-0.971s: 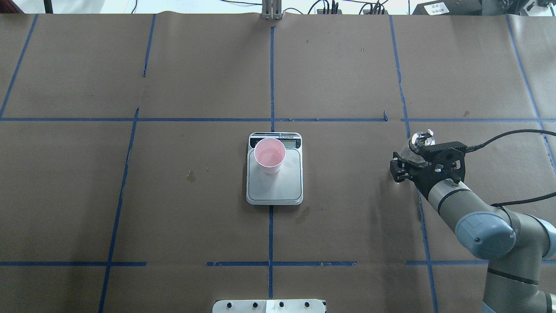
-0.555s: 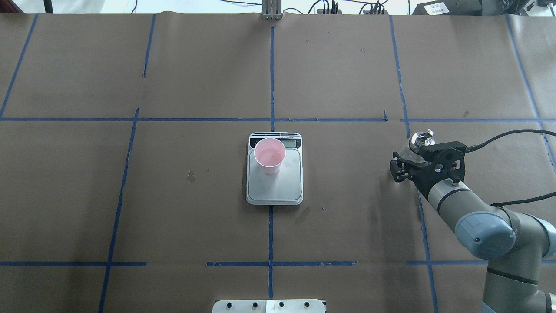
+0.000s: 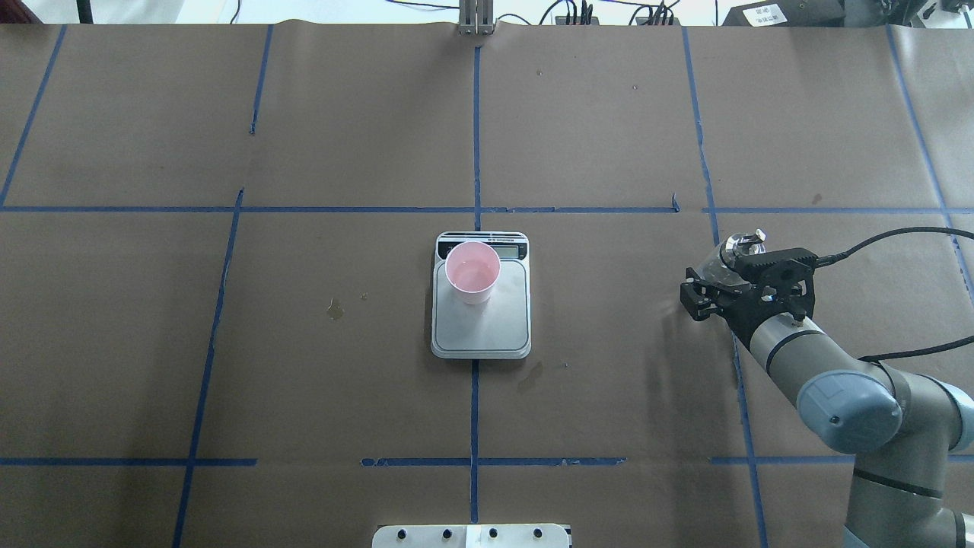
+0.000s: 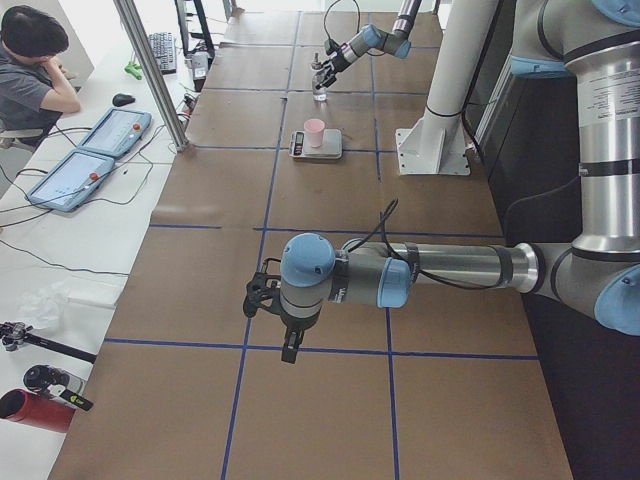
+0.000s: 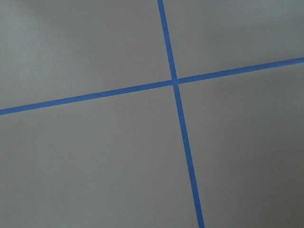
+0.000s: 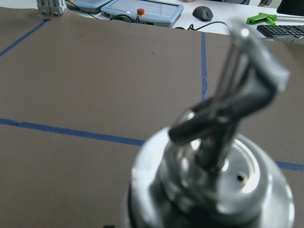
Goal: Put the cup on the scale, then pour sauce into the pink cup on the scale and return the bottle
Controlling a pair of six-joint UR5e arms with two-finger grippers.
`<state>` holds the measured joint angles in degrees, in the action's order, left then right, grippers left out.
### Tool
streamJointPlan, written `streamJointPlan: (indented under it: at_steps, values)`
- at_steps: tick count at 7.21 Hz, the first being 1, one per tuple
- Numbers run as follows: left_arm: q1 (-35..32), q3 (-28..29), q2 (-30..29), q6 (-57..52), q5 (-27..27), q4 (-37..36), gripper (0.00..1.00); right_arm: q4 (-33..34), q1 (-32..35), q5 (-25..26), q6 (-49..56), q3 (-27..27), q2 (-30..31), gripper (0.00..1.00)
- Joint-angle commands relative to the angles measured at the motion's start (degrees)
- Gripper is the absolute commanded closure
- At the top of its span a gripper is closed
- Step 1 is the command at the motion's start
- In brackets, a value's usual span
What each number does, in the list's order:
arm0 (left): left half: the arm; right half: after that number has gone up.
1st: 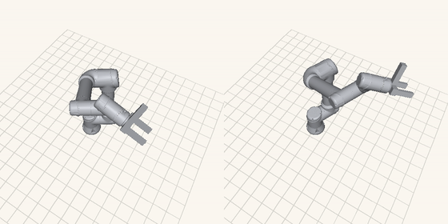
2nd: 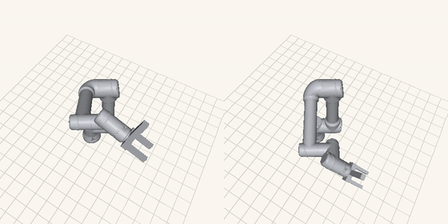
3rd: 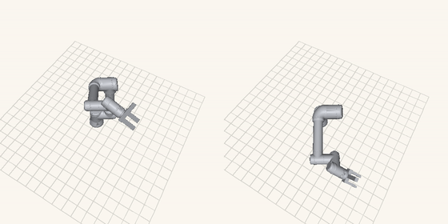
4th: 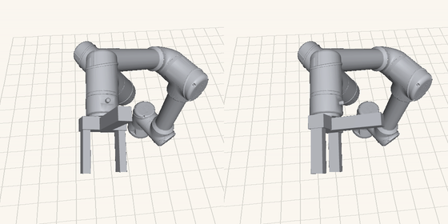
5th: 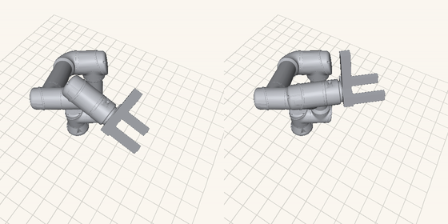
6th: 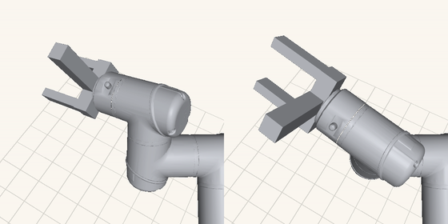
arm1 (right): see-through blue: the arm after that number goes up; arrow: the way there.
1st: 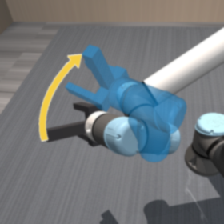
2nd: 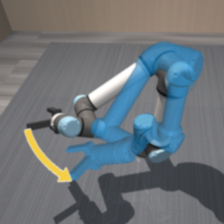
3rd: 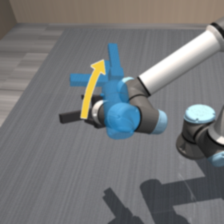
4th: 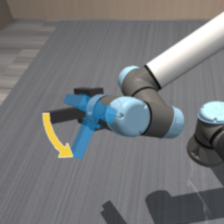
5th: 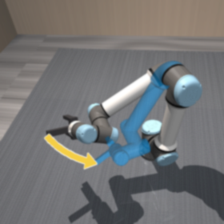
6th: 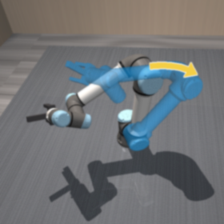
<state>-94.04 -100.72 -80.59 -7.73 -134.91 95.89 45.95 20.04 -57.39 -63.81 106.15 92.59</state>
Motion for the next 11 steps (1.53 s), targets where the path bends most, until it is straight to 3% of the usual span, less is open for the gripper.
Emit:
streamJointPlan:
  at_steps: [1,11]
  values:
    - [0.00,0.00,-0.10,0.00,0.00,0.00,0.00,-0.16,0.00,0.00,0.00,-0.16,-0.12,0.00]
    - [0.09,0.09,-0.18,0.00,0.00,0.09,0.00,-6.40,-3.86,0.00,-2.11,1.16,4.27,0.00]
